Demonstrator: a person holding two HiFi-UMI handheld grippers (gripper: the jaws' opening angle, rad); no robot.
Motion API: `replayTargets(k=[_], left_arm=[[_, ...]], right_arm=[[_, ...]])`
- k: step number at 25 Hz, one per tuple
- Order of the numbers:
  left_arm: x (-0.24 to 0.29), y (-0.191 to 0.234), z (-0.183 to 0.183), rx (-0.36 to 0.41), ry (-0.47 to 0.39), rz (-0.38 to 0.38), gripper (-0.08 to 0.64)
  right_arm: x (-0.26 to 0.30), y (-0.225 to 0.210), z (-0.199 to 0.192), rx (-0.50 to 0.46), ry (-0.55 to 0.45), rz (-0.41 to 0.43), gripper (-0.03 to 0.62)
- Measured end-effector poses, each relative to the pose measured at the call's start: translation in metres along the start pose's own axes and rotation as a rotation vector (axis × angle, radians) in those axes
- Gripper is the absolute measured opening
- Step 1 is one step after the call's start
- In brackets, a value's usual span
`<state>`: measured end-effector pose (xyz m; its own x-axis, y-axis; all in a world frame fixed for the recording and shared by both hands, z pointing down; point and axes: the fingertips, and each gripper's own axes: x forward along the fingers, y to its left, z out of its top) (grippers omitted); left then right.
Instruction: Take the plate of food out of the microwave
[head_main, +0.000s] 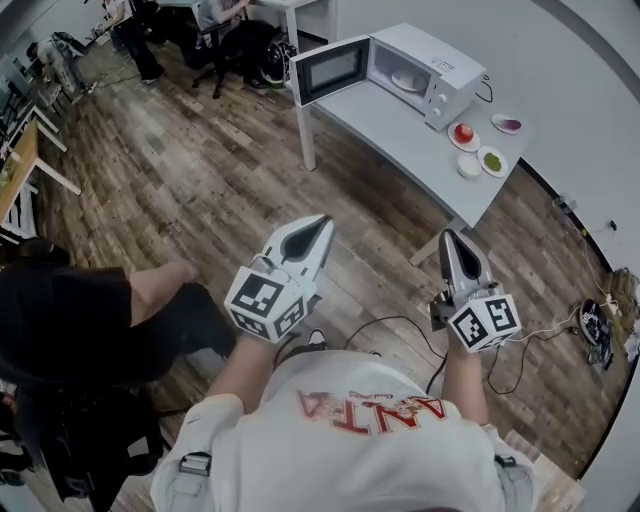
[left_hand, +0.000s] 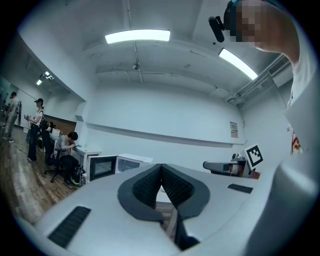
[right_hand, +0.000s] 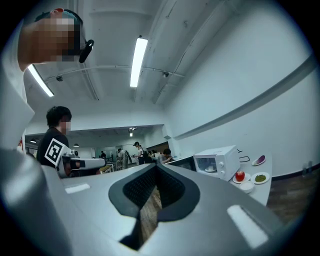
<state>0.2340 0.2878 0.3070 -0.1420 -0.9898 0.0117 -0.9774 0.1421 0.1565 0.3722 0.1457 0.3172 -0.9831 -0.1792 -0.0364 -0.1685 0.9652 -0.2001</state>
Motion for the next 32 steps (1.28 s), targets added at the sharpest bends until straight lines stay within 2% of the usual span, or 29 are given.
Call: replayTargets(k=[9,15,24,32], left_arm=[[-0.021,0.066,-0.003,-0.015,-0.003,0.004,0.009],[-0.017,0.097,-0.002,-0.028,-0.005,0.008,0.009],[0.047,0.139,-0.002,-0.019,0.023,0.007,0.009],[0.135,0.169,0.017,0.014,0.017,0.032,0.009]], right_arm=[[0.055,0.035,-0.020,0.021,0.014,-0.005,0.003],[0.084,0.037,-0.029,0.031,0.036,-0.004,0.003],[0.145,-0.015,-0.034,0.088,0.032,-0.004,0.003],[0.211,-0.091,-0.017,0.101,0.019,0.022,0.003]])
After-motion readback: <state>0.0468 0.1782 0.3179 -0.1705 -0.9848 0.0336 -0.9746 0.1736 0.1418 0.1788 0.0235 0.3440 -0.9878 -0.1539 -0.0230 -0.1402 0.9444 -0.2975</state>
